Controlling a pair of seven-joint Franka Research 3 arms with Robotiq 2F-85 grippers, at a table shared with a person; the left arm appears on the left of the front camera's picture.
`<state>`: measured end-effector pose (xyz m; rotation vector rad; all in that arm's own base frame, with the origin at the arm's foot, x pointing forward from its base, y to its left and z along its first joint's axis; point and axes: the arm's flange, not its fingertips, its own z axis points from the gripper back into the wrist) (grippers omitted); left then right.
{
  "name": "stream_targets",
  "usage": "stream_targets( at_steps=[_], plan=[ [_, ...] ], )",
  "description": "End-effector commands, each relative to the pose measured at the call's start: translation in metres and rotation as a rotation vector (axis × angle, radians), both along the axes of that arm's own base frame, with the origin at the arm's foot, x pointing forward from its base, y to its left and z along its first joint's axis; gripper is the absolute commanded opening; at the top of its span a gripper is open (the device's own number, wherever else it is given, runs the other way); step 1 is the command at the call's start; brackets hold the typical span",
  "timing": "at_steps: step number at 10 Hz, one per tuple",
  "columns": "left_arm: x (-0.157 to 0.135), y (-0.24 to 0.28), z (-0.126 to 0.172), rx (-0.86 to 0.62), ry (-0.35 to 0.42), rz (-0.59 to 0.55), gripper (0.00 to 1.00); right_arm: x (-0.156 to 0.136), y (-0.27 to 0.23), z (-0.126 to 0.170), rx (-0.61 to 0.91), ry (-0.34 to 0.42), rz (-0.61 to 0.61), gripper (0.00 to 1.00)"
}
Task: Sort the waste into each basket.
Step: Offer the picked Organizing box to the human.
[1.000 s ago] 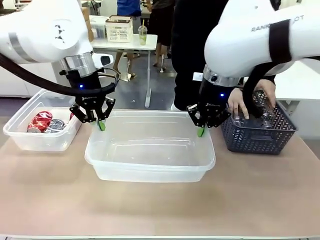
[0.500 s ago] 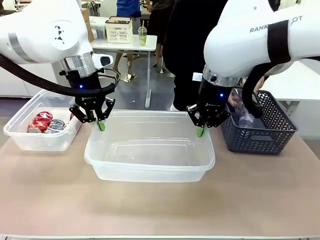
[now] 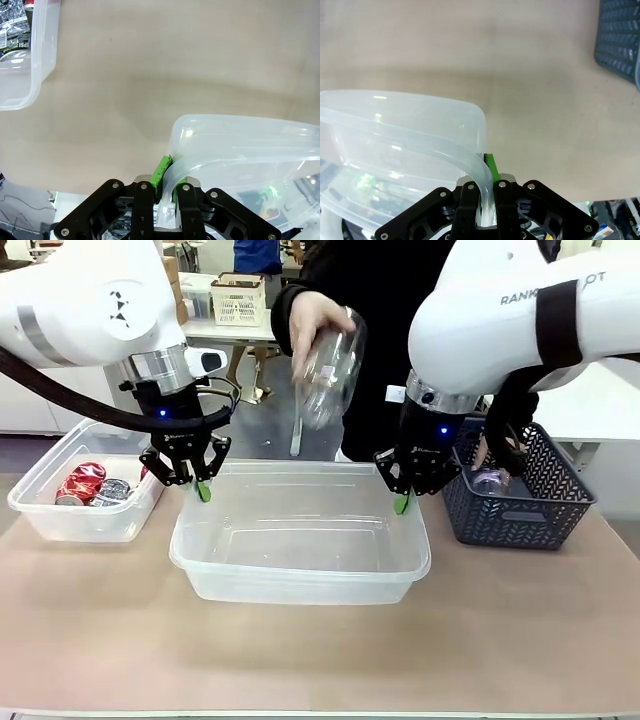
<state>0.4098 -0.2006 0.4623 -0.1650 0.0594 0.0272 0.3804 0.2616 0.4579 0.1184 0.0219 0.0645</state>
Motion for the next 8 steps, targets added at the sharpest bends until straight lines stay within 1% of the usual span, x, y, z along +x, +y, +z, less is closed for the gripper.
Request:
stream_targets(
  at_steps=[1, 8],
  plan=[
    [-0.0011, 0.0024, 0.0034, -0.002, -0.013, 0.032, 0.00, -0.0007, 0.0020, 0.0038, -0.005, 0.018, 0.002, 0.00],
    [-0.0011, 0.0024, 0.0034, -0.002, -0.013, 0.032, 0.00, -0.0007, 0.0020, 0.0038, -0.005, 0.018, 0.002, 0.00]
  ],
)
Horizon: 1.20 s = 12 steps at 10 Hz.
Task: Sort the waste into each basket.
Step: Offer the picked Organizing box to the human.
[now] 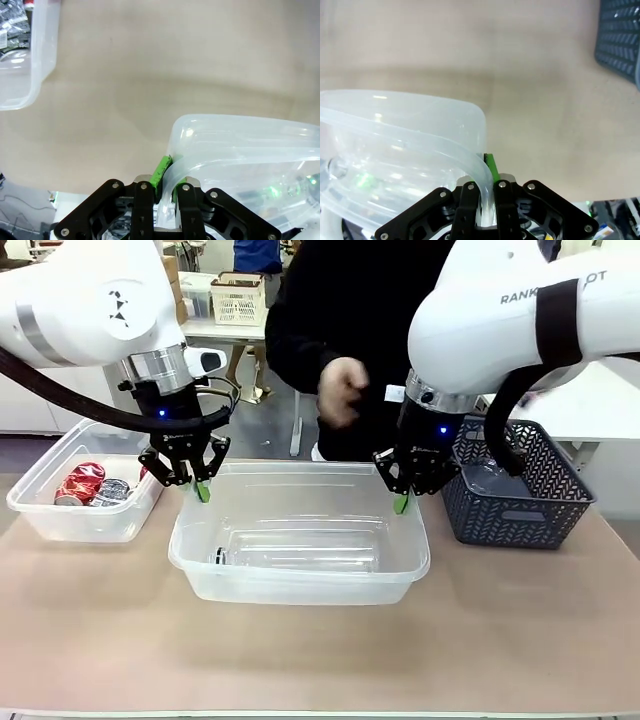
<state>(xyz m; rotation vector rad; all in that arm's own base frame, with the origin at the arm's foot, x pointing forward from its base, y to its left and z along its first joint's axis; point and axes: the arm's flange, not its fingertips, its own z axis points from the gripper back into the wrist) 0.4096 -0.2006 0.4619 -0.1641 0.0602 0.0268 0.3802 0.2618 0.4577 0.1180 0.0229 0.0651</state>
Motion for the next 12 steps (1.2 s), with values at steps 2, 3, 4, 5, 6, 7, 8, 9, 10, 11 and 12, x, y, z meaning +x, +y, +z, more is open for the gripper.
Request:
stream_targets(
  at_steps=[2, 3, 4, 5, 6, 7, 8, 9, 10, 11, 12],
  plan=[
    [-0.0009, 0.0024, 0.0038, -0.003, -0.014, 0.033, 0.00, -0.0006, 0.0018, 0.0039, -0.005, 0.017, 0.001, 0.00],
    [-0.0009, 0.0024, 0.0038, -0.003, -0.014, 0.033, 0.00, -0.0006, 0.0018, 0.0039, -0.005, 0.017, 0.001, 0.00],
    [-0.0009, 0.0024, 0.0038, -0.003, -0.014, 0.033, 0.00, -0.0006, 0.0018, 0.0039, -0.005, 0.017, 0.001, 0.00],
    [-0.0009, 0.0024, 0.0038, -0.003, -0.014, 0.033, 0.00, -0.0006, 0.0018, 0.0039, -0.005, 0.017, 0.001, 0.00],
    [-0.0009, 0.0024, 0.0038, -0.003, -0.014, 0.033, 0.00, -0.0006, 0.0018, 0.0039, -0.005, 0.017, 0.001, 0.00],
    [-0.0009, 0.0024, 0.0038, -0.003, -0.014, 0.033, 0.00, -0.0006, 0.0018, 0.0039, -0.005, 0.017, 0.001, 0.00],
    [-0.0009, 0.0024, 0.0038, -0.003, -0.014, 0.033, 0.00, -0.0006, 0.0018, 0.0039, -0.005, 0.017, 0.001, 0.00],
    [-0.0009, 0.0024, 0.0038, -0.003, -0.014, 0.033, 0.00, -0.0006, 0.0018, 0.0039, -0.005, 0.017, 0.001, 0.00],
    [-0.0009, 0.0024, 0.0038, -0.003, -0.014, 0.033, 0.00, -0.0006, 0.0018, 0.0039, -0.005, 0.017, 0.001, 0.00],
    [-0.0009, 0.0024, 0.0038, -0.003, -0.014, 0.033, 0.00, -0.0006, 0.0018, 0.0039, -0.005, 0.017, 0.001, 0.00],
    [-0.0009, 0.0024, 0.0038, -0.003, -0.014, 0.033, 0.00, -0.0006, 0.0018, 0.0039, -0.005, 0.017, 0.001, 0.00]
  ],
)
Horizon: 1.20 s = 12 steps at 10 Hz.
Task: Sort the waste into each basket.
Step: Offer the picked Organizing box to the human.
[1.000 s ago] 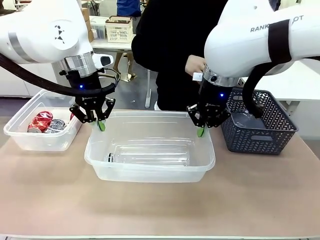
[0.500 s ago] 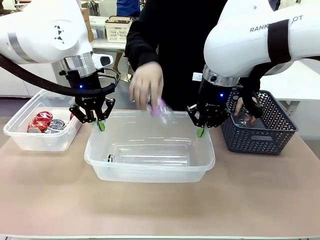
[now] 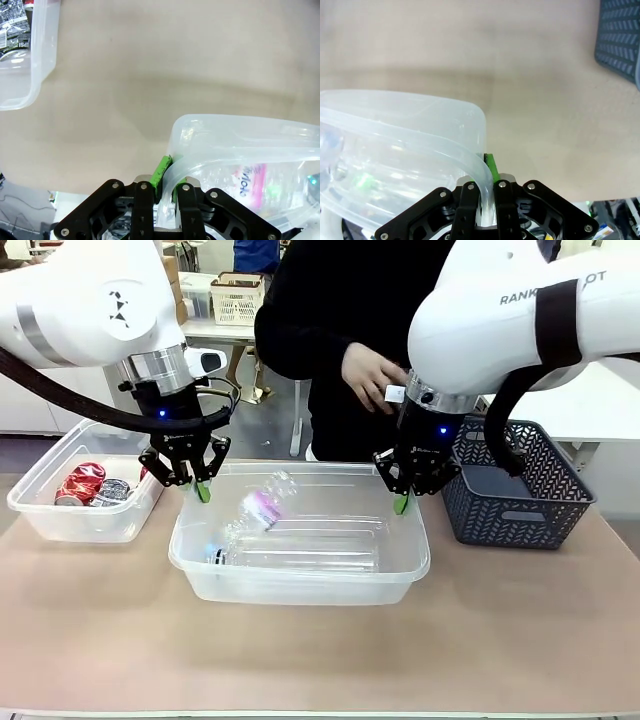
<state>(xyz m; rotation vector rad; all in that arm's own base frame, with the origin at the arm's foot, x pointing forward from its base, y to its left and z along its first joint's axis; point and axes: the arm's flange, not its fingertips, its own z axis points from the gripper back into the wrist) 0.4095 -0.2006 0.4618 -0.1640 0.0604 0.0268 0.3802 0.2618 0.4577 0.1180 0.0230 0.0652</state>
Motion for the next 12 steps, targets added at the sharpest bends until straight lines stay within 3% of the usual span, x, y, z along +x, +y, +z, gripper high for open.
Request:
stream_targets(
  at_steps=[1, 12],
  plan=[
    [-0.0009, 0.0024, 0.0039, -0.003, -0.014, 0.033, 0.00, -0.0005, 0.0018, 0.0039, -0.005, 0.017, 0.001, 0.00],
    [-0.0009, 0.0024, 0.0039, -0.003, -0.014, 0.033, 0.00, -0.0005, 0.0018, 0.0039, -0.005, 0.017, 0.001, 0.00]
  ],
)
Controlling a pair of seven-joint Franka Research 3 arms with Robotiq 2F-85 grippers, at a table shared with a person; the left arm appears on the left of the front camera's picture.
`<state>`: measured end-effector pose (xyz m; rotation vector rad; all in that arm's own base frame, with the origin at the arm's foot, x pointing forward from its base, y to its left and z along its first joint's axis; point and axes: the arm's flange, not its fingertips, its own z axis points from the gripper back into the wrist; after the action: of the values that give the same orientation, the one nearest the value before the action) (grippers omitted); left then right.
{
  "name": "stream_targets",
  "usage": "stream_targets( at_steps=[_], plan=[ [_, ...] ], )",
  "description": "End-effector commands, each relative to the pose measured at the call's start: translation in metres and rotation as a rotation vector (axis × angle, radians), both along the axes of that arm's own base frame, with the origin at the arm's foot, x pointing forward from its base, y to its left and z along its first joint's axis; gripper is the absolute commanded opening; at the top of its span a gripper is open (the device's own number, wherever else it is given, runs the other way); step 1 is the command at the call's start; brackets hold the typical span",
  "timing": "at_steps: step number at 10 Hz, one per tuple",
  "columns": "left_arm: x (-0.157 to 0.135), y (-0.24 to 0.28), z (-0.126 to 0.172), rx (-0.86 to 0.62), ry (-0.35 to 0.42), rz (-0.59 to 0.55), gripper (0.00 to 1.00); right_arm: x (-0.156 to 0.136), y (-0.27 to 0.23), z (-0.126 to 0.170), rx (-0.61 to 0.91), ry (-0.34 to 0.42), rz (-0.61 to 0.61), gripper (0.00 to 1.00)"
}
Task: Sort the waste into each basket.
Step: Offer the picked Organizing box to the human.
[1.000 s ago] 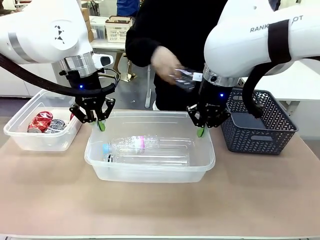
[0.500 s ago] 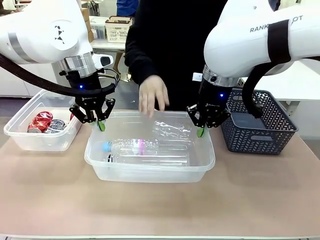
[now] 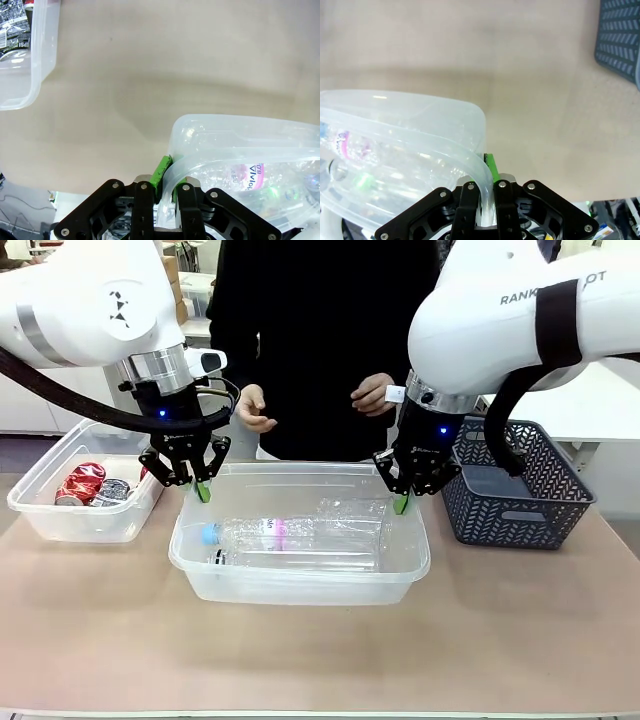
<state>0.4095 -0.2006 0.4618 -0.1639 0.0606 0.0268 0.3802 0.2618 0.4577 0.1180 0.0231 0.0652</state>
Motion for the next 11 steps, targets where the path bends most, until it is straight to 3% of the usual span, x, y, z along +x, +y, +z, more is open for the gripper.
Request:
stream_targets(
  at_steps=[1, 4, 5, 8, 11],
  plan=[
    [-0.001, 0.002, 0.004, -0.003, -0.015, 0.033, 0.00, -0.001, 0.002, 0.004, -0.005, 0.017, 0.001, 0.00],
    [-0.001, 0.002, 0.004, -0.003, -0.015, 0.033, 0.00, -0.001, 0.002, 0.004, -0.005, 0.017, 0.001, 0.00],
    [0.000, 0.000, 0.000, 0.000, 0.000, 0.000, 0.06, 0.000, 0.000, 0.000, 0.000, 0.000, 0.000, 0.04],
    [0.072, 0.012, 0.015, -0.008, -0.081, 0.010, 0.06, 0.079, 0.023, 0.008, 0.013, -0.018, -0.037, 0.04],
    [0.126, 0.013, -0.006, -0.002, -0.028, 0.015, 0.06, 0.127, 0.030, -0.010, 0.036, 0.013, -0.046, 0.04]
  ],
)
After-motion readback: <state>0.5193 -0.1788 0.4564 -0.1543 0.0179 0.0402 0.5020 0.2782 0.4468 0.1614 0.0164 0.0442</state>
